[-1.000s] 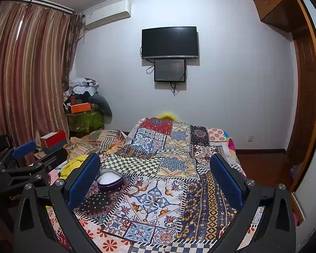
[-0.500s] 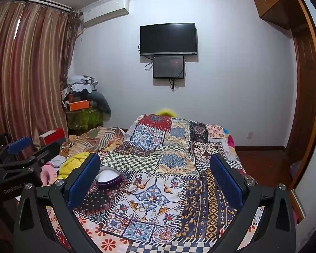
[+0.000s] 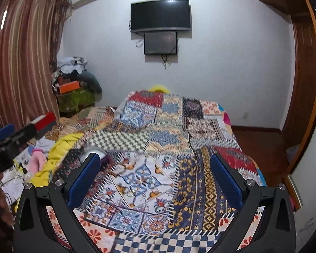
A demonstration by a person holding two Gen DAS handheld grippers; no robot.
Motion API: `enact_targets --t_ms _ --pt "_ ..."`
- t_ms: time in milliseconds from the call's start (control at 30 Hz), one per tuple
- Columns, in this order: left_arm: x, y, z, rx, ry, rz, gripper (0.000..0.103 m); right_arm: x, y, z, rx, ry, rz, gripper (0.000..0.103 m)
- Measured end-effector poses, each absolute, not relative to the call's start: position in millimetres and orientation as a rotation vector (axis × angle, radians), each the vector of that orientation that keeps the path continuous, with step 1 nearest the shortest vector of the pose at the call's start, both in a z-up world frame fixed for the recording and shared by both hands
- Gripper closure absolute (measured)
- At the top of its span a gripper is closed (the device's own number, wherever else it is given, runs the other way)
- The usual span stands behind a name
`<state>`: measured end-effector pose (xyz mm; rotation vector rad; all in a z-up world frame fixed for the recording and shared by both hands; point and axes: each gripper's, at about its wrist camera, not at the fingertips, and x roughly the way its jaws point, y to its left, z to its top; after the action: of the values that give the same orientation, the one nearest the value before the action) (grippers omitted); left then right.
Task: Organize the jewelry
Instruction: 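Lower both tools toward the jewelry scattered beside the purple heart tin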
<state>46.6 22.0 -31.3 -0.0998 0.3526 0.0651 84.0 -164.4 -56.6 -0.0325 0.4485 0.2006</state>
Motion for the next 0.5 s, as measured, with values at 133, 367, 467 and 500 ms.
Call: enact_targets --t_ms 133,367,467,500 --pt "65 25 -45 -0.115 0.405 0.095 0.0 99 -169 -73 -0.036 0.528 0.196 0.0" --pt "100 33 -83 -0.138 0.553 0.099 0.0 118 -176 -108 -0.073 0.652 0.17 0.0" --pt "115 31 -106 -0.13 0.645 0.114 0.0 123 -178 -119 -0.086 0.693 0.158 0.0" --pt "119 30 -114 -0.128 0.672 0.118 0.0 125 -179 -124 -0.088 0.707 0.155 0.0"
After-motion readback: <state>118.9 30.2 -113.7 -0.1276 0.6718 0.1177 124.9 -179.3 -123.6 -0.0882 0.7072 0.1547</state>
